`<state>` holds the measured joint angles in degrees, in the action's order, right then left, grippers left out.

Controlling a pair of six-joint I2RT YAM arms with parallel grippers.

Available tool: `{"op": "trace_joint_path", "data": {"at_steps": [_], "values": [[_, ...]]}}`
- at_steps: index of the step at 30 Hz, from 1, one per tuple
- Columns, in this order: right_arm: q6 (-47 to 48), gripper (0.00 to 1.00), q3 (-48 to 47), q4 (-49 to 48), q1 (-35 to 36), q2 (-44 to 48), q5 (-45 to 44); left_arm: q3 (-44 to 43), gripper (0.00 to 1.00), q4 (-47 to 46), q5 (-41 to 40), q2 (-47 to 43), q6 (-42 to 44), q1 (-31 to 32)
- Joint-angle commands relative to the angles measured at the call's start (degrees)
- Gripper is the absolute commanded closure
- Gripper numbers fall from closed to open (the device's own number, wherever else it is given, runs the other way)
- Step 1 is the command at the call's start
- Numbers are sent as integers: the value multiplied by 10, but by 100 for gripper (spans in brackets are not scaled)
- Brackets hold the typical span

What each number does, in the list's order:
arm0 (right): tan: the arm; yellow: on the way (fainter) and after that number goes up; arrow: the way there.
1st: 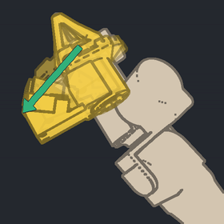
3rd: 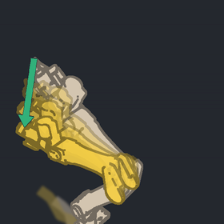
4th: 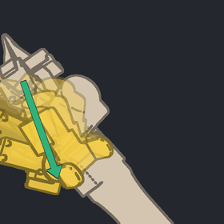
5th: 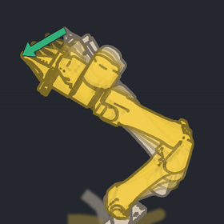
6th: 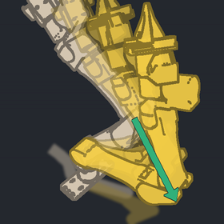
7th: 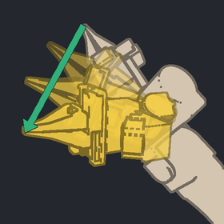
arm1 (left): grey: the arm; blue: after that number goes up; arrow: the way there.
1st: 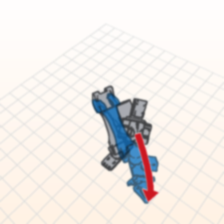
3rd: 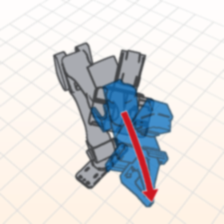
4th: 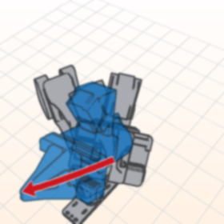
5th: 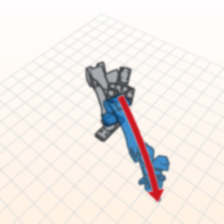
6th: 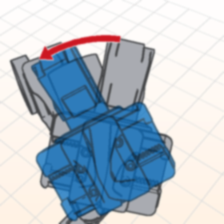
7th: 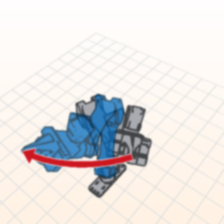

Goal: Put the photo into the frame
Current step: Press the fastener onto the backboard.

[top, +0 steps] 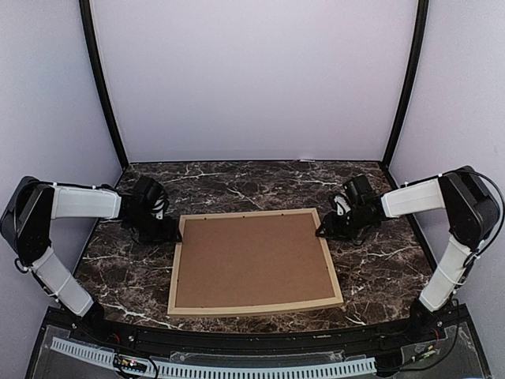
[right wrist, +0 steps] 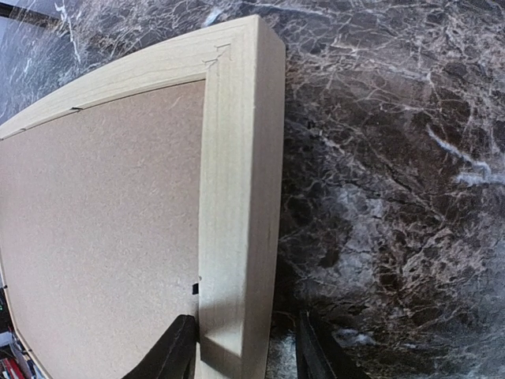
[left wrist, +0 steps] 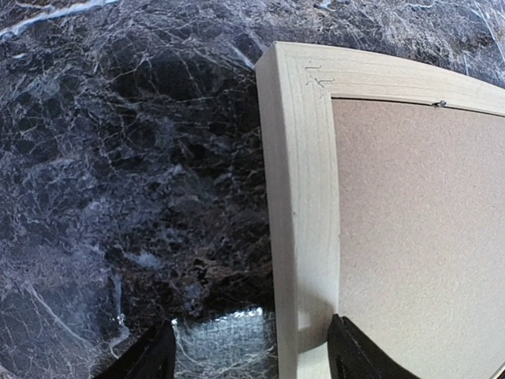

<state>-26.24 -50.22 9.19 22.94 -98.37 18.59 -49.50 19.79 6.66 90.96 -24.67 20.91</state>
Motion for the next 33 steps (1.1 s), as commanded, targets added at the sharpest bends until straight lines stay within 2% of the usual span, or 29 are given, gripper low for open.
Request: {"op": "trace_joint_path", "data": {"at_steps": [1, 11, 27, 33], "values": [[-1, 58, 12, 5, 6, -12, -1, 6, 32, 18, -2, 21, 1, 13], [-2, 73, 15, 6, 6, -15, -7, -3, 32, 27, -15, 29, 4, 20], [-8, 82, 20, -6, 10, -24, 3, -25, 32, 24, -21, 82, -11, 72], [-10, 83, 22, -4, 10, -25, -7, -28, 26, -1, 7, 37, -14, 75]]}}
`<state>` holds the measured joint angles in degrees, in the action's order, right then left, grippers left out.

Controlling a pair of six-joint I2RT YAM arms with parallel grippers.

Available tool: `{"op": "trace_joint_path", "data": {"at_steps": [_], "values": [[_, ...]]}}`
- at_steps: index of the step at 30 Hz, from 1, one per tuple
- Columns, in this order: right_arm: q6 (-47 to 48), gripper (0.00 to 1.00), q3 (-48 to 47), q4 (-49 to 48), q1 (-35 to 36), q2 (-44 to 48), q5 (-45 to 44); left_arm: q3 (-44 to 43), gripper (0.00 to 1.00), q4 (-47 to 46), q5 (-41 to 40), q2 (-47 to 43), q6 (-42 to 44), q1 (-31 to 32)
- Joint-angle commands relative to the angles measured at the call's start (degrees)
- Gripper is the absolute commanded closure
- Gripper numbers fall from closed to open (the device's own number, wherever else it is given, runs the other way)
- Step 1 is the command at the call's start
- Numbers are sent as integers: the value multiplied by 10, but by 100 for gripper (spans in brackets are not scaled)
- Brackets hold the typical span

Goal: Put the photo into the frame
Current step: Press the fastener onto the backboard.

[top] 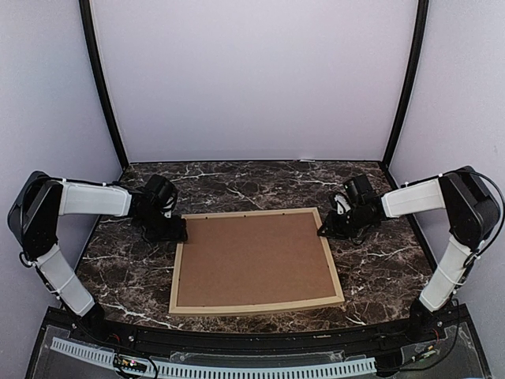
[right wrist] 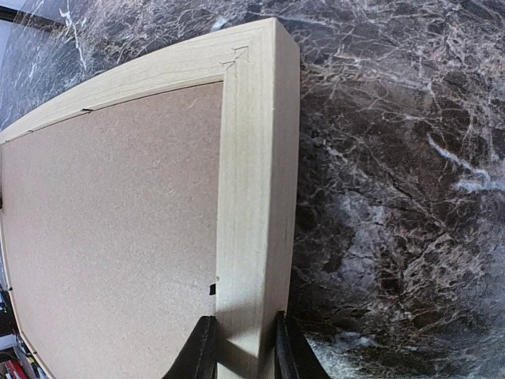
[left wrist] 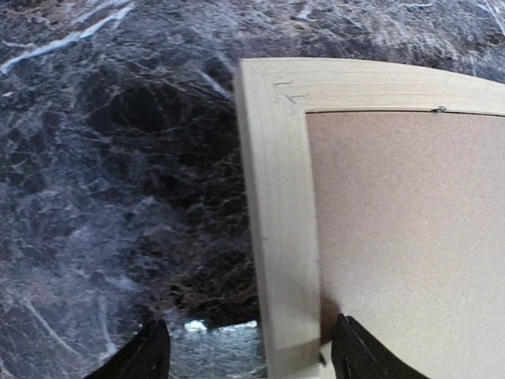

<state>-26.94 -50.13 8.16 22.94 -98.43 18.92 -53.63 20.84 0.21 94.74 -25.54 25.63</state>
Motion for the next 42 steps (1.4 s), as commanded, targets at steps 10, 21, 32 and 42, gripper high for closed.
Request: {"op": "trace_joint_path", "data": {"at_steps": [10, 21, 32, 42], "values": [[-6, 84, 21, 9, 10, -19, -15, 4, 19, -14, 67, -89, -13, 24], [-6, 84, 25, 6, 10, -17, -14, 10, 21, 57, 6, -82, 13, -9], [-6, 84, 25, 7, 10, -17, -13, 8, 23, 66, -22, -31, 23, -9], [-6, 84, 28, 4, 10, -19, -10, 11, 23, 62, -35, -18, 24, -9]]}}
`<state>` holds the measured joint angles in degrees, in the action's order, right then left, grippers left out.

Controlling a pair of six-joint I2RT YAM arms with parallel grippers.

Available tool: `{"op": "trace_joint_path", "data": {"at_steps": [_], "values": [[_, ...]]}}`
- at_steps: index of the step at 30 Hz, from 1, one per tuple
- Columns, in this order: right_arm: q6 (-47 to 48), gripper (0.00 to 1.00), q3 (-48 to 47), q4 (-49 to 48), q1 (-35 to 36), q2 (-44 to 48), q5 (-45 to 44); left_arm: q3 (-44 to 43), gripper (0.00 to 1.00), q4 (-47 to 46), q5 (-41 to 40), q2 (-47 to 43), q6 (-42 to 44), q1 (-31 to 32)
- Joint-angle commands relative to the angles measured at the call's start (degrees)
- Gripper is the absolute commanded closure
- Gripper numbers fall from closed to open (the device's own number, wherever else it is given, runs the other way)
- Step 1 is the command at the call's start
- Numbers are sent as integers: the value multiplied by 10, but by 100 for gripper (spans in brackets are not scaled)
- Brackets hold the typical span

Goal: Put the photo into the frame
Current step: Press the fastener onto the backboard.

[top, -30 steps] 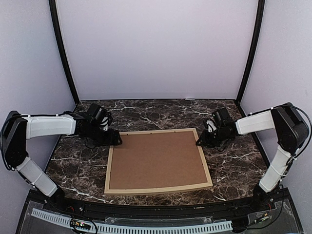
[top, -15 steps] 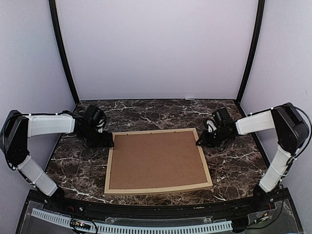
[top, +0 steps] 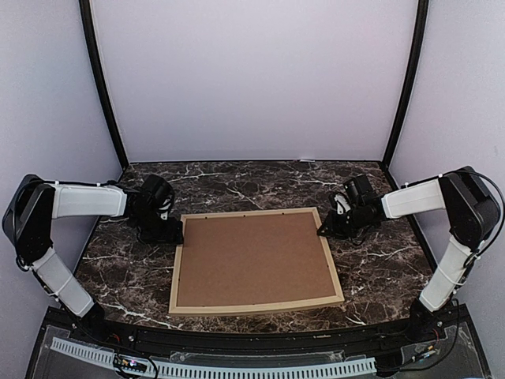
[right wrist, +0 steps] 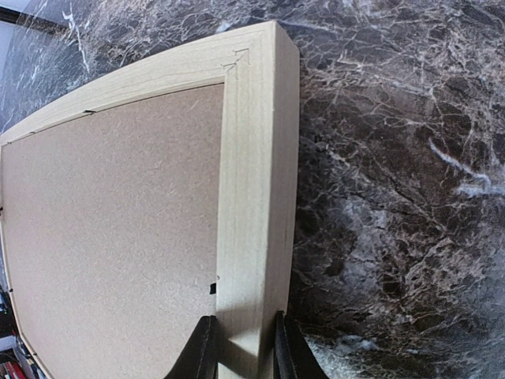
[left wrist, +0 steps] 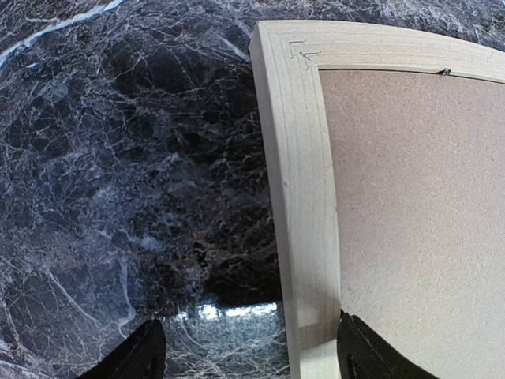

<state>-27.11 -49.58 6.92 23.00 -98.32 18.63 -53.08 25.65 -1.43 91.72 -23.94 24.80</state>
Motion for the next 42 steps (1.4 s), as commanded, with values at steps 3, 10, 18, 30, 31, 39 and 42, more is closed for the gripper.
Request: {"op": "trace_joint_path", "data": {"at_steps": [3, 10, 18, 30, 31, 39, 42], "values": [[-4, 84, 23, 16, 9, -19, -7, 4, 23, 8, -14, 22, 9, -1], [-5, 85, 26, 13, 9, -19, -6, 5, 23, -8, 6, 45, 7, 0], [-6, 85, 25, 11, 9, -24, -4, 4, 24, -28, 33, 68, 4, 15], [-7, 85, 26, 7, 9, -27, -2, 17, 16, -56, 59, -42, -3, 18], [-7, 85, 26, 7, 9, -27, -1, 18, 16, -48, 55, -46, -3, 18], [-6, 85, 27, 7, 9, -25, -3, 60, 15, 22, 44, -117, -22, 18], [-6, 85, 27, 5, 9, -27, -3, 92, 15, 44, 48, -157, -43, 18]]}}
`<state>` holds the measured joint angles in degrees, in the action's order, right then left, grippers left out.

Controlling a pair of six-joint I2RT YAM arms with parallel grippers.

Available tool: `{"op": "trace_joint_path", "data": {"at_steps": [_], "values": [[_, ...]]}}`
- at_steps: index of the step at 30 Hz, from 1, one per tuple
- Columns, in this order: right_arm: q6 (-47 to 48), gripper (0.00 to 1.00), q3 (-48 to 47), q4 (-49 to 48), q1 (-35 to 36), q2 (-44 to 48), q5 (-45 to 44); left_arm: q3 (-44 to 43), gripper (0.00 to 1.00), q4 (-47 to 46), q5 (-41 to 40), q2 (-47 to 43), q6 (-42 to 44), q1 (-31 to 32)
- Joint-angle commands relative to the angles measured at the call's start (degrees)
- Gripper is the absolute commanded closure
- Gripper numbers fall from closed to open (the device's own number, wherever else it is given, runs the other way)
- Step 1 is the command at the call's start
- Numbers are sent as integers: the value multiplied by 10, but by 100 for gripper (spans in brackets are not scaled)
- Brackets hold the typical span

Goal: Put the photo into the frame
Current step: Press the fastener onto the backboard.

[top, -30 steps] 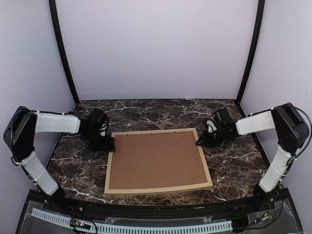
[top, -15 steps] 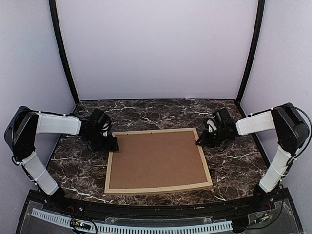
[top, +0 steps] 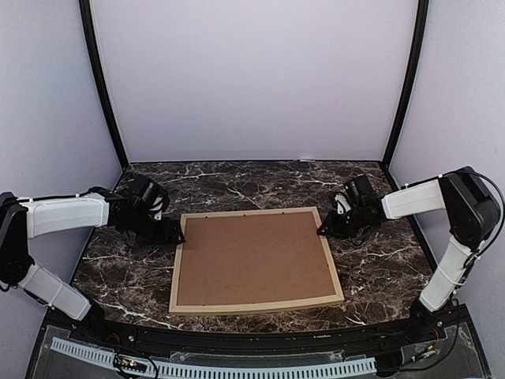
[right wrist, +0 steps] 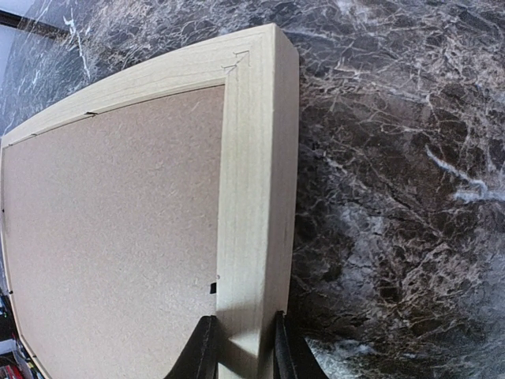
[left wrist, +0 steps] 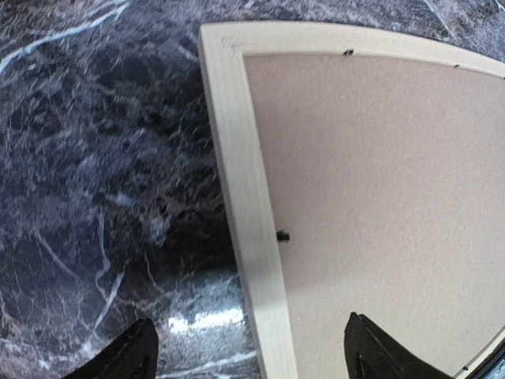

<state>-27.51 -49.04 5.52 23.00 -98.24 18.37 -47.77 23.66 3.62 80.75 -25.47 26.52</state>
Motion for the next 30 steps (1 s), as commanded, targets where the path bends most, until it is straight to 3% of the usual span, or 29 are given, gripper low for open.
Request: {"op": "trace_joint_path", "data": {"at_steps": [1, 10, 17, 30], "values": [[-3, 85, 21, 19, 9, -28, 0, 45, 15, 75, -1, -55, -33, 2], [-3, 85, 16, 15, 9, -35, 5, 115, 15, 111, 9, -136, -120, 45], [-2, 85, 17, 9, 9, -39, 8, 146, 15, 104, 1, -130, -158, 78], [-3, 85, 23, 7, 9, -38, 9, 165, 16, 60, 8, -85, -153, 88]]}}
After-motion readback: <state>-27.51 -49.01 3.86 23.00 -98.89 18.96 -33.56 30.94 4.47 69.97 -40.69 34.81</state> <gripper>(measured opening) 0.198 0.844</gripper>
